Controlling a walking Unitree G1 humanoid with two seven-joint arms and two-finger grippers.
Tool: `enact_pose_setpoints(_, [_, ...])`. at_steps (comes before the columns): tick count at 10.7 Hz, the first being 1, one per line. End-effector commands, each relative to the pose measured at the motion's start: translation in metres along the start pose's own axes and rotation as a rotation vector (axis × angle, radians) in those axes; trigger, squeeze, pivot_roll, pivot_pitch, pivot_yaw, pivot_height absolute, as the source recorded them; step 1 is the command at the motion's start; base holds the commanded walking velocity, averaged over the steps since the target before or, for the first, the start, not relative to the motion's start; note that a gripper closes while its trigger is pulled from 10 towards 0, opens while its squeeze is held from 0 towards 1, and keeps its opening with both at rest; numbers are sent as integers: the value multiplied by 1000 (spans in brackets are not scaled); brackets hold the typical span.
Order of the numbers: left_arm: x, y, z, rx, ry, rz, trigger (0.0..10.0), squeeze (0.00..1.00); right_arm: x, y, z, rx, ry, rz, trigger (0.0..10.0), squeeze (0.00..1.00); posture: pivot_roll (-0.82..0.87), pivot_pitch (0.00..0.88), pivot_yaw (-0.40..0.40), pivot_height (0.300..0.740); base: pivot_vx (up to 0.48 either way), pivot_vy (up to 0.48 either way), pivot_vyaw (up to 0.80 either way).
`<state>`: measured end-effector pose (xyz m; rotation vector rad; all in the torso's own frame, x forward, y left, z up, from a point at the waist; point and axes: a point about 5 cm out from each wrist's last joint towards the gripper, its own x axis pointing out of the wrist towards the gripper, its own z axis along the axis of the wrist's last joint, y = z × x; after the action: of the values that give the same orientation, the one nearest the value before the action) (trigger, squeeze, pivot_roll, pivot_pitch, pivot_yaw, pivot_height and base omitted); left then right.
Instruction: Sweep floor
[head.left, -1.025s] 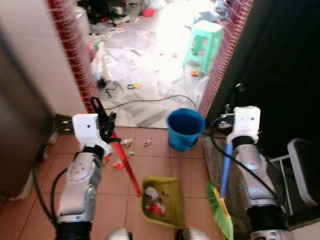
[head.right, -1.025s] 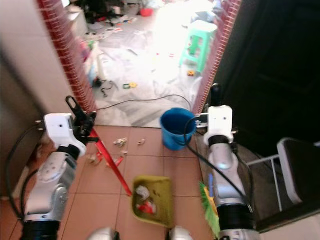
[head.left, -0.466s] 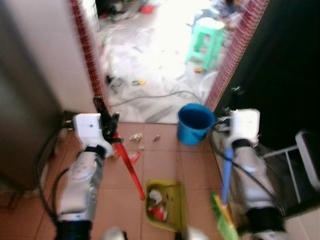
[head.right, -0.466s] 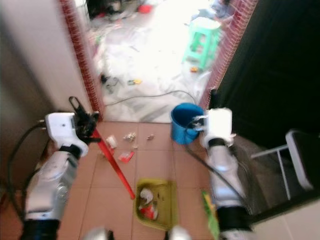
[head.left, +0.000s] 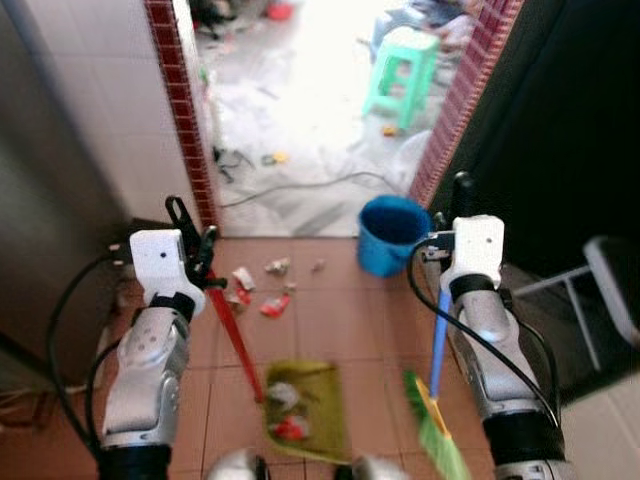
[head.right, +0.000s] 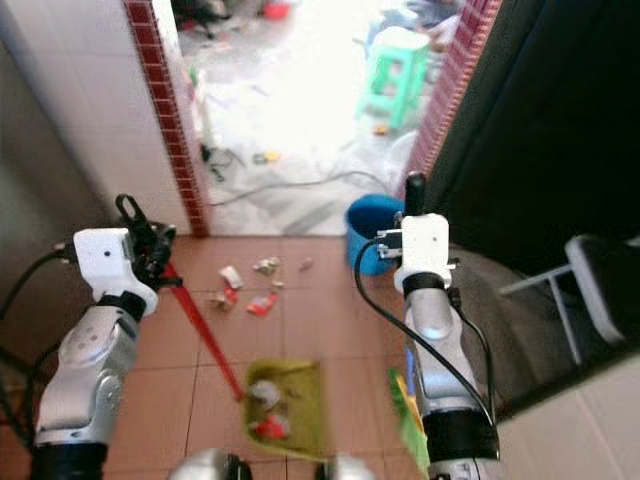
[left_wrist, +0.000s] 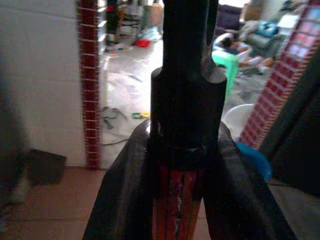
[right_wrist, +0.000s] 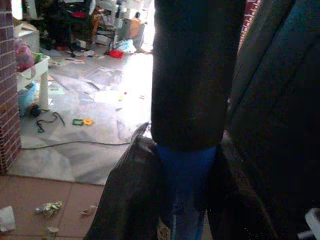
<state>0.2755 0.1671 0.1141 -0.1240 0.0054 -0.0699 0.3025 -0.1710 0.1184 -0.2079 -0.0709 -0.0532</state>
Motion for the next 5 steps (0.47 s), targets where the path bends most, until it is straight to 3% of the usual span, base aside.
enact_pose_setpoints(1, [7, -5, 21, -5, -103, -26, 10000, 0, 6, -2, 8, 4, -31, -10, 10000, 0, -17, 13, -39, 740, 0, 0, 0])
enact_pose_setpoints(3, [9, 0, 34, -56, -148, 11, 10000, 0, 5, -2, 6, 1, -26, -8, 10000, 0, -14, 10, -42, 740, 0, 0, -716])
enact_pose_setpoints(5, [15, 4, 54, -75, -219, 26, 10000, 0, 7, -7, 2, -62, -7, -42, 10000, 0, -15, 10, -46, 740, 0, 0, 0])
